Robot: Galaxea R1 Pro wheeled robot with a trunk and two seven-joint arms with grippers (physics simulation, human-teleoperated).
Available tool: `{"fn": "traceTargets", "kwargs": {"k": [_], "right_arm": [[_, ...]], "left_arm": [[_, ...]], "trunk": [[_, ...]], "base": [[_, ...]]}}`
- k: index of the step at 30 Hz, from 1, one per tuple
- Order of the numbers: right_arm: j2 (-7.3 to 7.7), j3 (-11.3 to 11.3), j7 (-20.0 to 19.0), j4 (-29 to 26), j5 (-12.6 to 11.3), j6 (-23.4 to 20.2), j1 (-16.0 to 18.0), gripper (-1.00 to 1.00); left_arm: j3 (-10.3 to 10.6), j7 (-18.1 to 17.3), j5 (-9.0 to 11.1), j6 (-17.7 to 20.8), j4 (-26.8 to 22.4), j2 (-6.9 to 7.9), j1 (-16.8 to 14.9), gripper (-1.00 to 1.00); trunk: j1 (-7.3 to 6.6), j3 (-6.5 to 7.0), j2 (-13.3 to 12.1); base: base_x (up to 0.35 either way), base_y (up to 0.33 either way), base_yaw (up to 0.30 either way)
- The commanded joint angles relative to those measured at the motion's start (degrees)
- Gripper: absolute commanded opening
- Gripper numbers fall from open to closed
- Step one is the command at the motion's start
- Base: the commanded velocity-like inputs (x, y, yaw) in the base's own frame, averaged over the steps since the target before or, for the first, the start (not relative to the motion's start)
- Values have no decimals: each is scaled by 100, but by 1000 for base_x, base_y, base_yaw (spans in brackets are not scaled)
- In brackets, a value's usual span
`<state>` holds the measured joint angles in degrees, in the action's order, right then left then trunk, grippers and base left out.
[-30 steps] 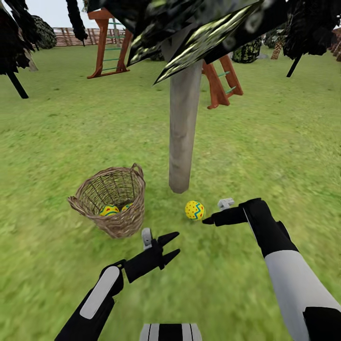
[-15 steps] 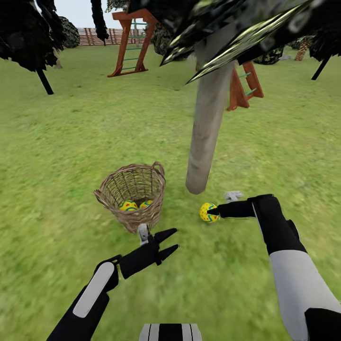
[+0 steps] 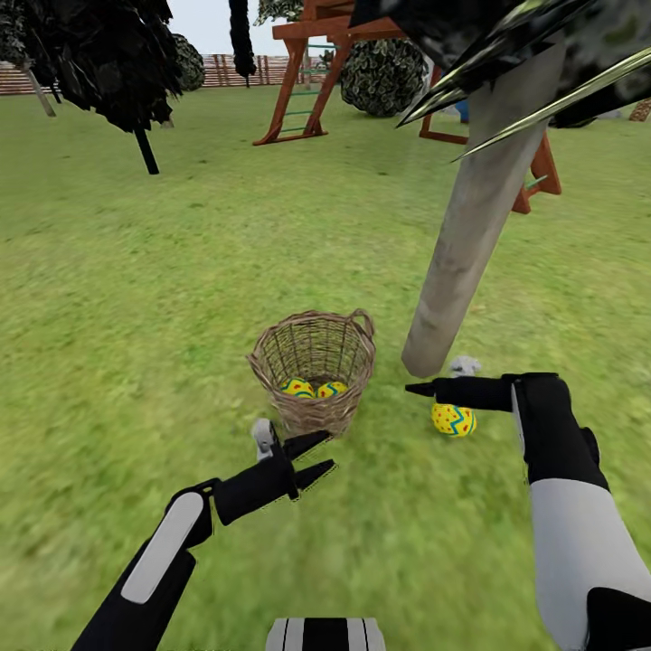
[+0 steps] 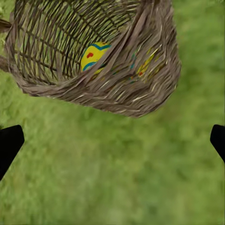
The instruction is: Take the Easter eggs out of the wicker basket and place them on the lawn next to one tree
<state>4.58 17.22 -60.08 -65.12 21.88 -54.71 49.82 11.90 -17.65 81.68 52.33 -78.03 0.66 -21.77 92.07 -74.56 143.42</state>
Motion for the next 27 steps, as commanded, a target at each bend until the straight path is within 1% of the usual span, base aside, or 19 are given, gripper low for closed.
{"fn": "traceTargets", "kwargs": {"k": [1,2,3,5,6,9,10,11,13,16,27], "right_arm": [[-8,63,-109,-48,51,-23,-55,100],[-7,108,-115,-63,49,-23,-66,100],[-9,250,-122,-141,46,-30,-79,100],[-13,407,-125,-306,45,-39,-84,100],[-19,500,-129,-484,45,-71,-85,100],[-32,621,-174,-910,40,-245,-89,100],[-39,695,-201,-1003,40,-271,-92,100],[-49,787,-221,-1040,42,-283,-93,100],[-63,873,-228,-1052,51,-291,-99,100],[-70,904,-231,-1053,65,-294,-103,100],[-71,906,-232,-1046,71,-286,-104,100]], "left_arm": [[-133,-37,-20,10,1,49,-3,100],[-153,-40,-20,10,0,76,-3,100],[-173,-43,-20,11,-1,107,-3,100],[-182,-50,-20,13,-1,119,-3,100],[-185,-52,-19,13,0,123,-3,100],[-187,-54,-15,14,4,126,-3,100],[-187,-54,-14,14,6,127,-3,100],[-187,-54,-13,14,7,127,-3,100],[-188,-55,-12,14,7,127,-3,100],[-188,-55,-12,14,11,127,-3,100],[-196,-54,-12,14,21,127,-3,100]], "trunk": [[-1,-4,2],[-1,-4,2],[-1,-4,2],[-1,-4,2],[-1,-4,2],[-1,-4,2],[-1,-4,2],[-1,-4,2],[-1,-4,2],[-1,-4,2],[-1,-4,2]], "base": [[0,1,3],[0,0,2],[0,0,0],[8,29,0],[60,152,0],[90,223,0],[107,262,0],[111,269,0],[113,273,0],[116,275,0],[116,281,0]]}}
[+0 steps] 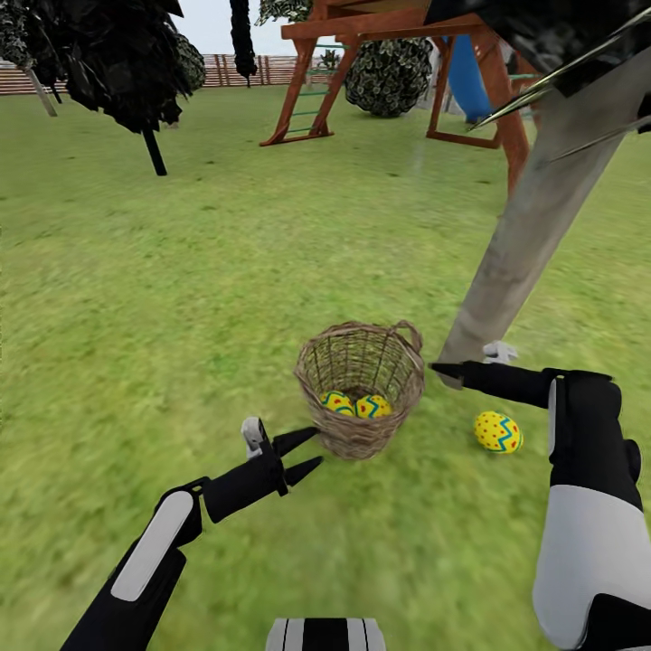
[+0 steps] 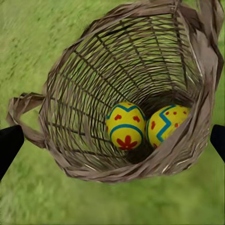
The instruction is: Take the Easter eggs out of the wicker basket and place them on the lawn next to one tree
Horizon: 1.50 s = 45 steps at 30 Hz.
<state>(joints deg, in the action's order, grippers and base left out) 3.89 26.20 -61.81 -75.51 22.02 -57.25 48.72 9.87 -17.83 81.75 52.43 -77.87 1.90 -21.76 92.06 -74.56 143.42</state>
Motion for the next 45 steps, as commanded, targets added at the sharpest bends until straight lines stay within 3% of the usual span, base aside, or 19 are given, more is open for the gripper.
{"fn": "traceTargets", "kwargs": {"k": [1,9,13,15,16,19,21,22,24,28,30,45], "right_arm": [[-2,8,-59,-7,57,-32,6,100],[-2,1,9,16,119,-40,6,100],[-2,0,26,31,128,-40,6,100],[-2,0,81,35,136,-35,6,100],[-2,-7,335,47,143,-31,6,100],[-2,-33,736,121,138,-25,6,100],[-5,-44,958,139,137,-24,6,100],[-9,-116,1232,159,136,-20,6,100],[-10,-363,1476,241,134,-19,6,100],[-11,-889,1862,398,136,-22,6,100],[-11,-982,1971,423,136,-23,6,100],[-72,-1051,2070,521,131,-34,6,100]], "left_arm": [[6,-37,-19,4,3,5,-3,100],[-21,-36,-19,4,1,17,-3,100],[-254,-29,46,4,-1,37,-3,100],[-447,-28,166,10,5,128,-3,100],[-521,-28,211,6,10,283,-3,100],[-782,-28,224,5,22,505,-3,100],[-1025,-28,226,4,33,575,-3,100],[-1278,-28,227,4,46,616,-3,100],[-1378,-28,227,4,57,629,-3,100],[-1425,-28,229,4,74,640,-3,100],[-1431,-28,225,4,105,643,-3,100],[-1444,-37,245,13,334,636,-3,100]], "trunk": [[0,-4,2],[0,-4,2],[0,-4,2],[0,-4,2],[0,-4,2],[0,-4,2],[0,-4,2],[0,-4,2],[0,-4,2],[0,-4,2],[0,-4,2],[0,54,2]], "base": [[116,286,0],[116,287,0],[116,287,0],[117,287,0],[132,287,0],[163,277,0],[198,255,0],[107,120,0],[52,58,0],[37,21,0],[186,86,0],[282,188,-127]]}}
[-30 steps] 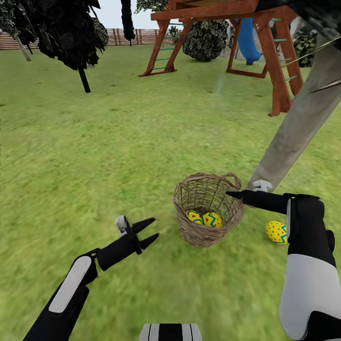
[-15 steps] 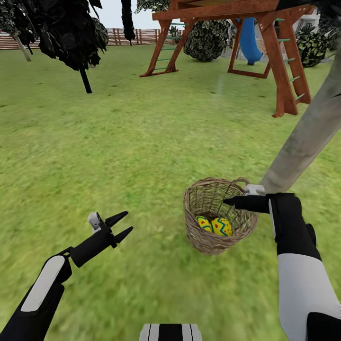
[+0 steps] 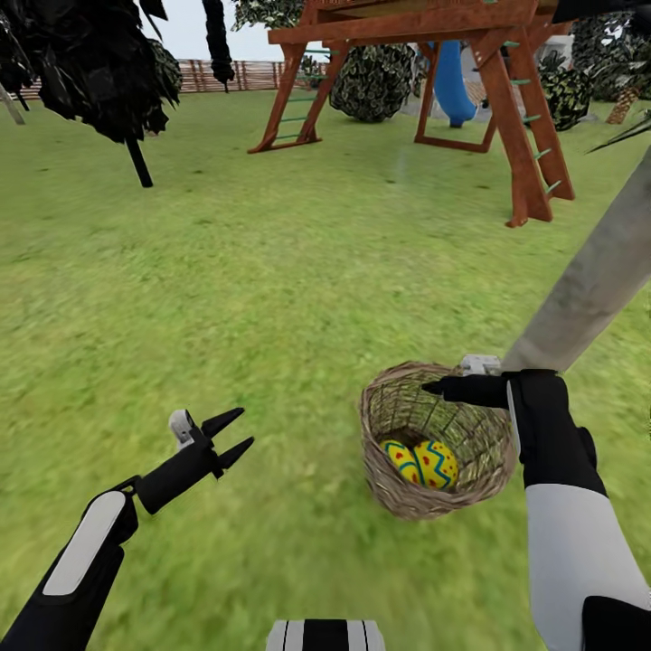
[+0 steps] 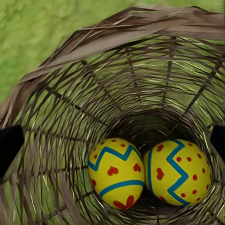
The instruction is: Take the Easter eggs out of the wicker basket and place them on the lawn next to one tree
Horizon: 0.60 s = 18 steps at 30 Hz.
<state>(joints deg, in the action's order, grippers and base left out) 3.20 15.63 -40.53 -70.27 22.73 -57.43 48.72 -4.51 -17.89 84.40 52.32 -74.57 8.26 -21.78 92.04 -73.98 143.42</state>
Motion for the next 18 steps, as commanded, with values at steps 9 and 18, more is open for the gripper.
{"fn": "traceTargets", "kwargs": {"k": [9,18], "right_arm": [[-268,-15,1180,501,59,-29,6,100],[-448,-19,1594,1207,33,-14,6,100]], "left_arm": [[-7,-29,-29,22,8,8,-2,100],[-7,-31,-29,24,8,7,-2,100]], "trunk": [[2,34,2],[2,35,2]], "base": [[109,90,-154],[2,1,-5]]}}
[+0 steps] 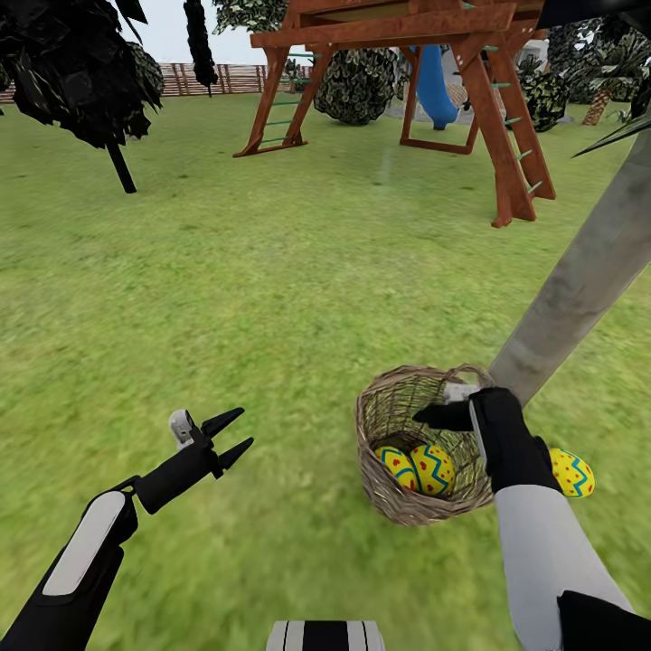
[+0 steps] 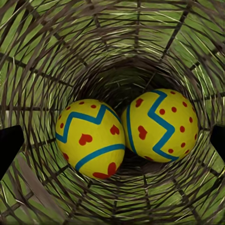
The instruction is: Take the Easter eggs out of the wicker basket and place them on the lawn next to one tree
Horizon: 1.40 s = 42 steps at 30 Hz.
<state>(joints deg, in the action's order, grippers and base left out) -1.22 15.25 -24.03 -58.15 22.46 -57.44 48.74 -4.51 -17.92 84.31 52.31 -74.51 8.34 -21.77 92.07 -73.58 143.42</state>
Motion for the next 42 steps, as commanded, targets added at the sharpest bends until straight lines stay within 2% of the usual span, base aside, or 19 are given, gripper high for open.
{"fn": "traceTargets", "kwargs": {"k": [1,8,11,12,14,19,21,22,24,28,33,42], "right_arm": [[-8,16,-57,17,54,-13,4,100],[-2,-1,-74,41,62,-10,4,100],[15,-362,-82,42,61,0,4,100],[29,-590,-83,57,56,2,4,100],[46,-910,-86,169,56,7,6,100],[54,-1325,-84,691,78,5,91,100],[53,-1613,-84,1036,81,5,264,100],[56,-1890,-84,1321,81,4,491,100],[59,-2058,-84,1510,82,4,608,100],[57,-2249,-87,1612,86,30,684,100],[60,-2473,-93,1585,90,110,689,100],[65,-2542,-93,1404,100,126,691,100]], "left_arm": [[-6,-27,-19,21,5,-3,-3,100],[-39,-27,-19,19,2,-7,-3,100],[-41,-27,-19,21,-1,-7,-3,100],[-41,-27,-19,22,-1,-7,-3,100],[-41,-27,-19,22,-2,-7,-3,100],[-35,-27,-19,19,-2,-15,-3,100],[-34,-27,-19,17,1,-20,-3,100],[-33,-27,-19,17,1,-23,-3,100],[-33,-27,-19,17,5,-24,-3,100],[-33,-27,-19,16,6,-25,-3,100],[-33,-27,-25,17,2,-25,-3,100],[-25,-27,-27,17,7,-32,-3,100]], "trunk": [[-1,-4,2],[-1,-4,2],[7,-71,6],[9,-93,7],[9,-93,7],[9,-93,7],[9,-93,7],[9,-93,7],[9,-93,7],[9,-93,7],[22,-204,14],[45,-403,26]], "base": [[0,0,0],[0,0,0],[0,0,0],[0,0,0],[0,0,0],[0,0,0],[0,0,0],[0,0,0],[0,0,0],[0,0,0],[0,0,0],[0,0,0]]}}
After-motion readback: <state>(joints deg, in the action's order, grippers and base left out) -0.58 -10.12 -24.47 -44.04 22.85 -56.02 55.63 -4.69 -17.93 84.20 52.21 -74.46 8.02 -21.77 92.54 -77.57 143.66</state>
